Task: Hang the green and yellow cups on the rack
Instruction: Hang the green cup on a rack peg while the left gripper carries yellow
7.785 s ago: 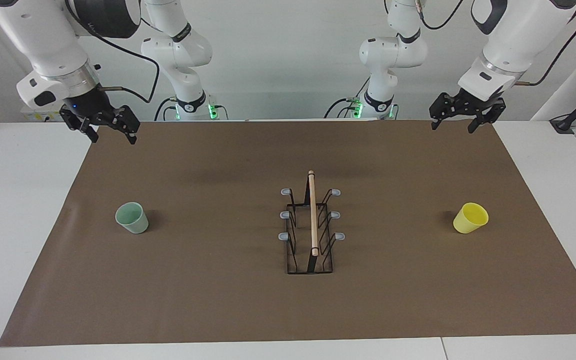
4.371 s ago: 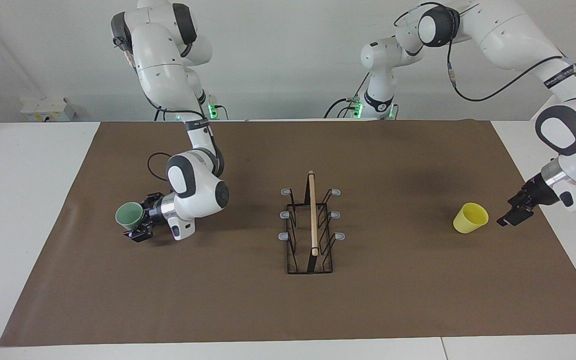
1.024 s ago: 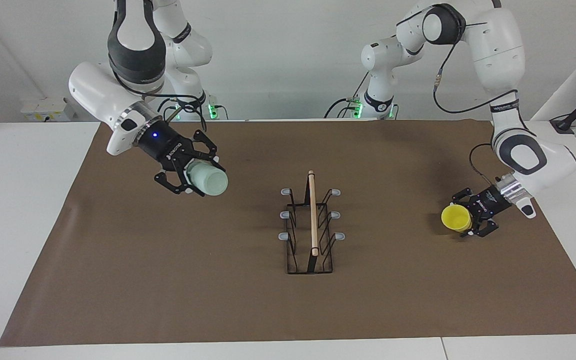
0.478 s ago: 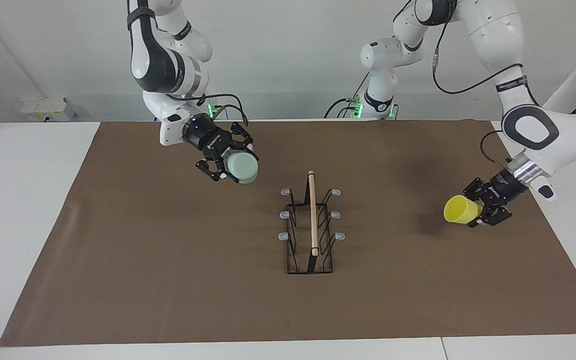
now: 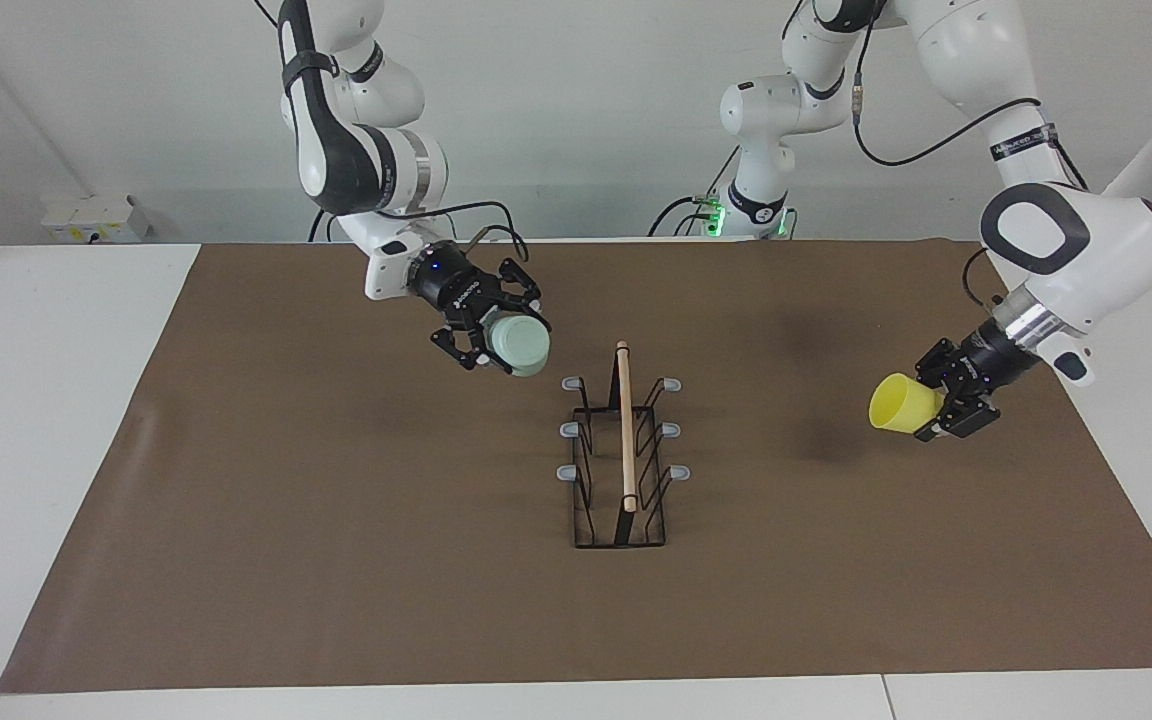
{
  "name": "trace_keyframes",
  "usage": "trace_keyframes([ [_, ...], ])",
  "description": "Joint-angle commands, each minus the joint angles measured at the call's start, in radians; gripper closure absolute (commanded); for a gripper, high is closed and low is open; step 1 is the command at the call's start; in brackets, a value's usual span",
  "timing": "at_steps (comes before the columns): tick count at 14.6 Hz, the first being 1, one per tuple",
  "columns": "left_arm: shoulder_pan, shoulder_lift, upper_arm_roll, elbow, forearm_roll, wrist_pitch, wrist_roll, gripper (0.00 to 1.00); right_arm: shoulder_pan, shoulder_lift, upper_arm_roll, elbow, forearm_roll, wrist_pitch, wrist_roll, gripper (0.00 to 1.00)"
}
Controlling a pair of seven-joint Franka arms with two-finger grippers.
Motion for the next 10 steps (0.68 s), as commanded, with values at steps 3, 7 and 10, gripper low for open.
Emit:
trace_keyframes([
  [3, -0.208, -0.061, 0.016, -0.011, 0.312, 0.01, -0.169, 1.0, 0.026, 0.04, -0.001, 0.001, 0.117, -0.05, -0.092, 1.0],
  [7, -0.346, -0.077, 0.014, -0.022, 0.543, 0.026, -0.177, 1.0, 0.046, 0.095, -0.001, -0.028, 0.123, -0.193, -0.092, 1.0],
  [10, -0.415, -0.077, 0.013, -0.033, 0.613, 0.079, -0.188, 1.0, 0.047, 0.112, -0.001, -0.043, 0.126, -0.257, -0.092, 1.0],
])
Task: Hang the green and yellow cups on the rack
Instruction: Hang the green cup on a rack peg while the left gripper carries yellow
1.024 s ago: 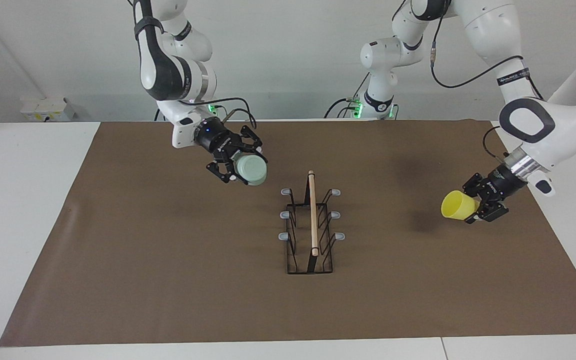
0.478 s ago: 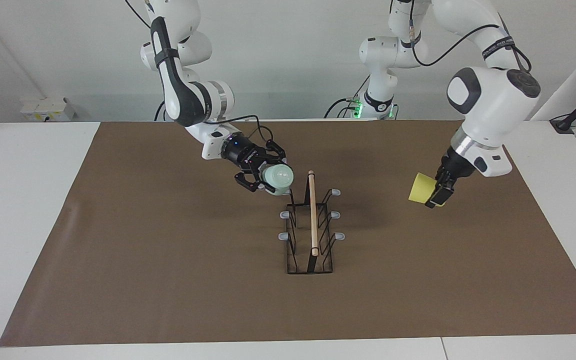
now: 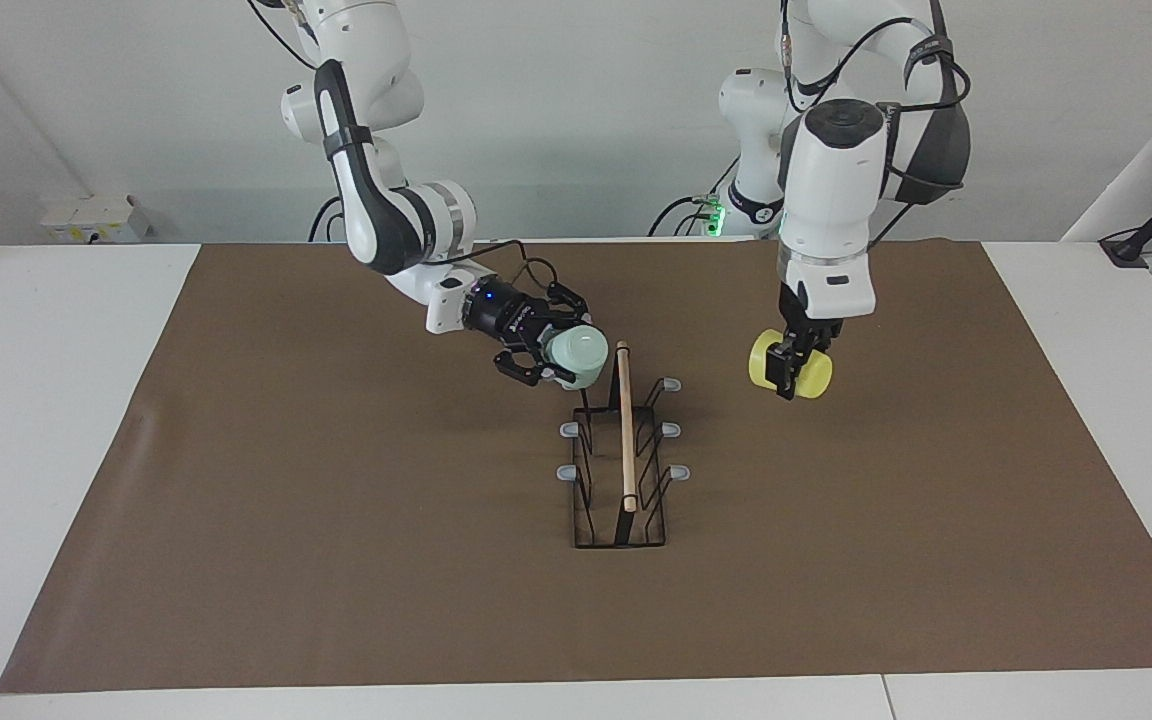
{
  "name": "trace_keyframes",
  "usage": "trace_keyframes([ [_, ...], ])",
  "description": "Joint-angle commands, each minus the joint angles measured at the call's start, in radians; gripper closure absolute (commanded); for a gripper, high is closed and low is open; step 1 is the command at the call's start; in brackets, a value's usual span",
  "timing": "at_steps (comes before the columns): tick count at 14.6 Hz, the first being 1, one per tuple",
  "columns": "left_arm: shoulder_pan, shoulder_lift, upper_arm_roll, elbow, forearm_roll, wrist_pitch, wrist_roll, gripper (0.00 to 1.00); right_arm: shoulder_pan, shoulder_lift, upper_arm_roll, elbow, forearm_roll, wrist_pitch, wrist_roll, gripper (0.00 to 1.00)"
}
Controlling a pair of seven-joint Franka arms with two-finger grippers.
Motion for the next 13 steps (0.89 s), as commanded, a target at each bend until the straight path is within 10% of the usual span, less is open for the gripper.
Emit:
trace_keyframes([
  [1, -0.069, -0.023, 0.017, -0.046, 0.097, 0.075, -0.008, 1.0, 0.012, 0.022, -0.001, -0.014, 0.123, -0.058, -0.067, 1.0],
  [5, -0.123, -0.037, 0.017, -0.126, 0.28, 0.279, -0.095, 1.0, -0.002, 0.05, -0.003, -0.033, 0.123, -0.108, -0.117, 1.0],
  [13, -0.24, -0.08, 0.014, -0.26, 0.659, 0.291, -0.485, 1.0, -0.021, 0.079, -0.003, -0.036, 0.119, -0.151, -0.162, 1.0],
])
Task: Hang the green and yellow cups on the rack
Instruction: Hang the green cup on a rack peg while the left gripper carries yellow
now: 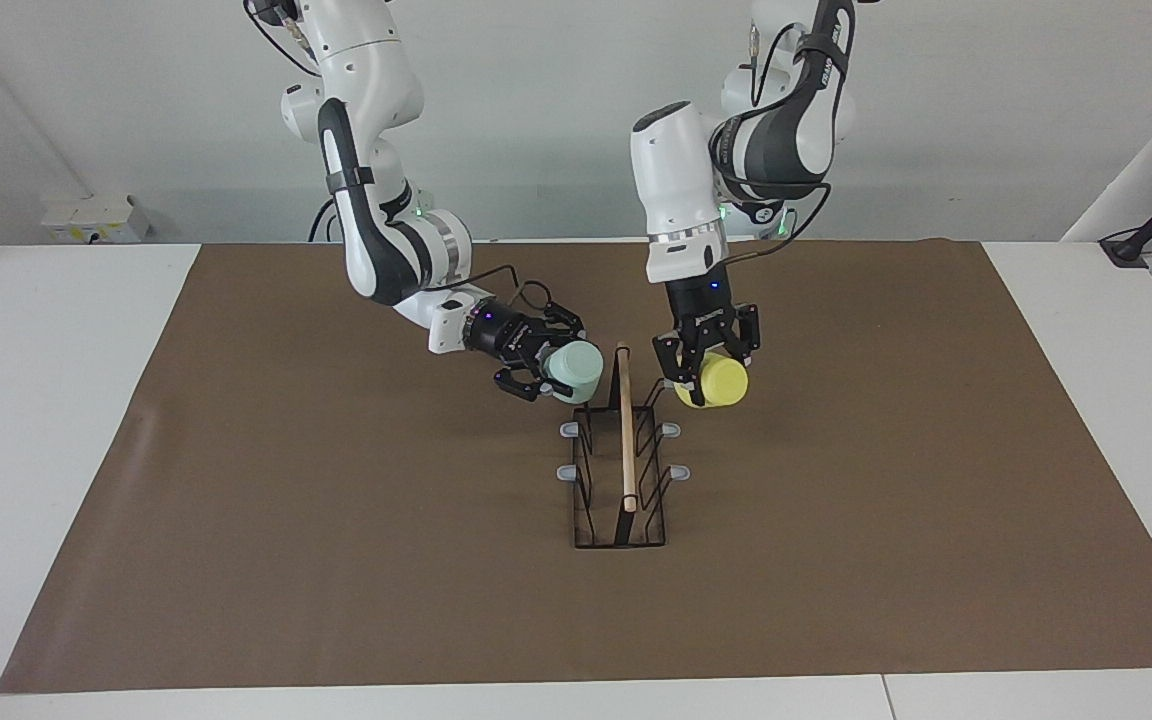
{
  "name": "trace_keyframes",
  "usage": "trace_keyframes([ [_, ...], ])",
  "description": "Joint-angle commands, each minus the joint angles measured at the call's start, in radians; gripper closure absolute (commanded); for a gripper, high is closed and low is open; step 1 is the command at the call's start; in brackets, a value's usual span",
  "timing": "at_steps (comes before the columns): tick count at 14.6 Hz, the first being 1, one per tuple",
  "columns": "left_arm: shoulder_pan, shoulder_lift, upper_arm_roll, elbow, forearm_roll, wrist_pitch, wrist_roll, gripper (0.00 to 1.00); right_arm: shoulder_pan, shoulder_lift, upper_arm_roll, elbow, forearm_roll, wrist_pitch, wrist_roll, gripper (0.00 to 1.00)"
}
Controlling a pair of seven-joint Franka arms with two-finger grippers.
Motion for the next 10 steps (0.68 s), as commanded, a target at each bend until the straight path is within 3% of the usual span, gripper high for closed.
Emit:
trace_keyframes([
  [1, -0.049, -0.067, 0.016, -0.097, 0.093, 0.021, -0.113, 1.0, 0.001, 0.012, 0.012, -0.013, 0.117, -0.023, -0.061, 1.0],
  [8, -0.086, -0.056, 0.014, -0.143, 0.195, 0.021, -0.251, 1.0, 0.004, 0.049, 0.012, -0.022, 0.119, -0.016, -0.07, 1.0],
  [9, -0.088, -0.056, 0.013, -0.148, 0.195, 0.018, -0.254, 1.0, 0.004, 0.049, 0.012, -0.022, 0.119, -0.017, -0.07, 0.33],
  [10, -0.093, -0.059, 0.013, -0.16, 0.195, 0.024, -0.259, 1.0, 0.002, 0.049, 0.012, -0.022, 0.119, -0.019, -0.07, 0.0],
])
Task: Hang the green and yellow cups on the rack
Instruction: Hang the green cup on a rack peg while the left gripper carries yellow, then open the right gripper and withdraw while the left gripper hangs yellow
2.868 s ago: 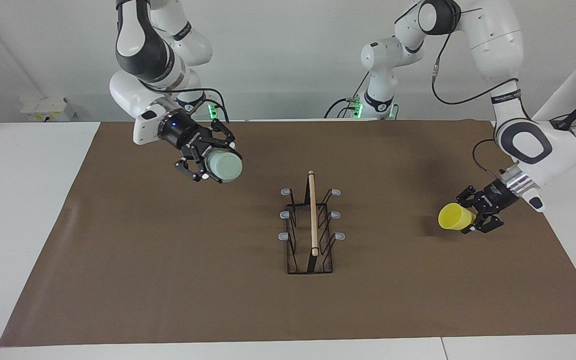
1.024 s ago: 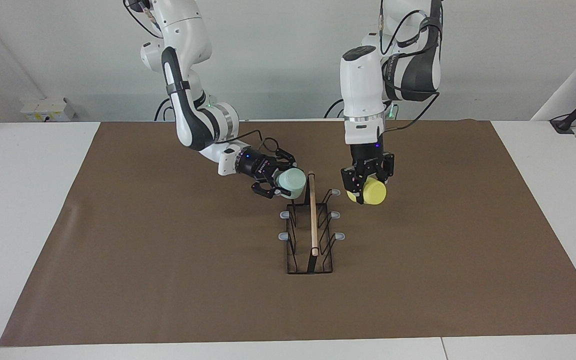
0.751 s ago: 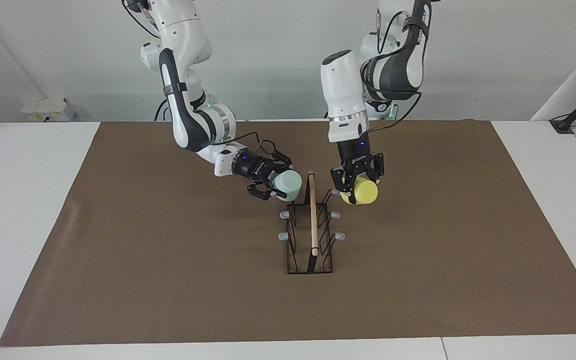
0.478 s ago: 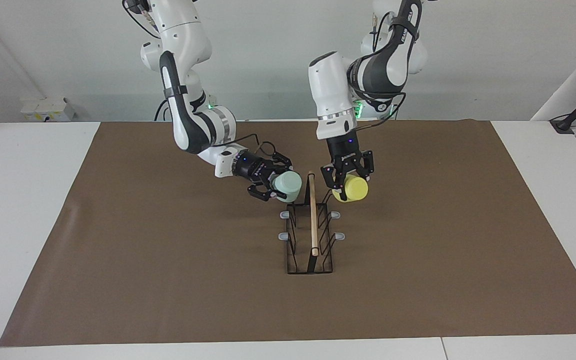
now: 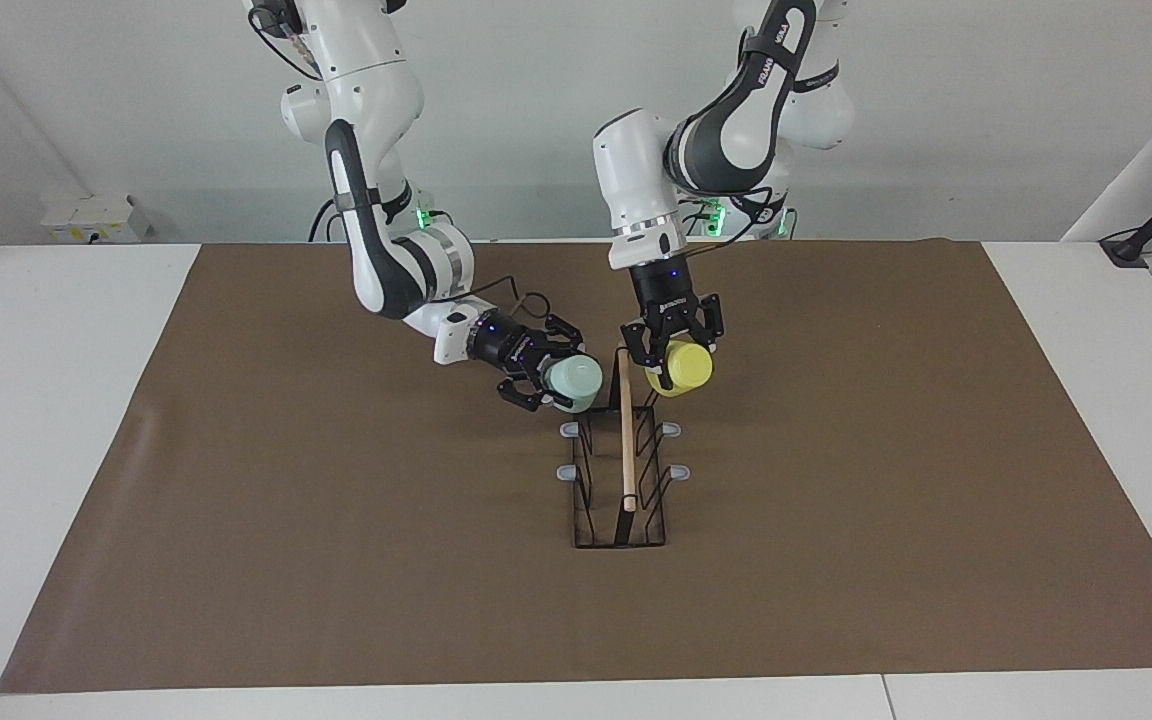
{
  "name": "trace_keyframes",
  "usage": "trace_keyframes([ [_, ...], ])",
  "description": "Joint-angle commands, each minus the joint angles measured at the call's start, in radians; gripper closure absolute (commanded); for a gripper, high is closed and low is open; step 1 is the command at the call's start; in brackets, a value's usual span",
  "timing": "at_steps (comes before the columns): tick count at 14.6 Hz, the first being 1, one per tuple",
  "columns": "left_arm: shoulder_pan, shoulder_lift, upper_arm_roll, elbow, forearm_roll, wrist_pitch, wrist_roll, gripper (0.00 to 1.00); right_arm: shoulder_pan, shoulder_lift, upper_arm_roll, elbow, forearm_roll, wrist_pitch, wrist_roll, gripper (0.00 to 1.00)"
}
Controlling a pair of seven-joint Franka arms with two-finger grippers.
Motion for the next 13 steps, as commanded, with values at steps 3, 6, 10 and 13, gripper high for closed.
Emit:
trace_keyframes([
  [3, -0.021, -0.023, 0.013, -0.035, 0.008, 0.016, -0.035, 0.0, -0.001, -0.017, 0.011, -0.01, 0.119, -0.004, -0.056, 0.0],
  [6, -0.02, -0.014, 0.013, -0.008, -0.012, 0.013, -0.026, 0.0, -0.007, -0.09, 0.009, -0.01, 0.119, 0.077, -0.053, 0.0],
  [10, 0.003, 0.001, 0.016, 0.052, -0.029, 0.009, -0.002, 0.0, -0.067, -0.227, 0.009, -0.003, 0.017, 0.384, -0.035, 0.0],
  [13, 0.047, -0.008, 0.016, 0.064, -0.09, 0.007, 0.087, 0.0, -0.169, -0.246, 0.009, 0.003, -0.239, 0.454, -0.027, 0.0],
])
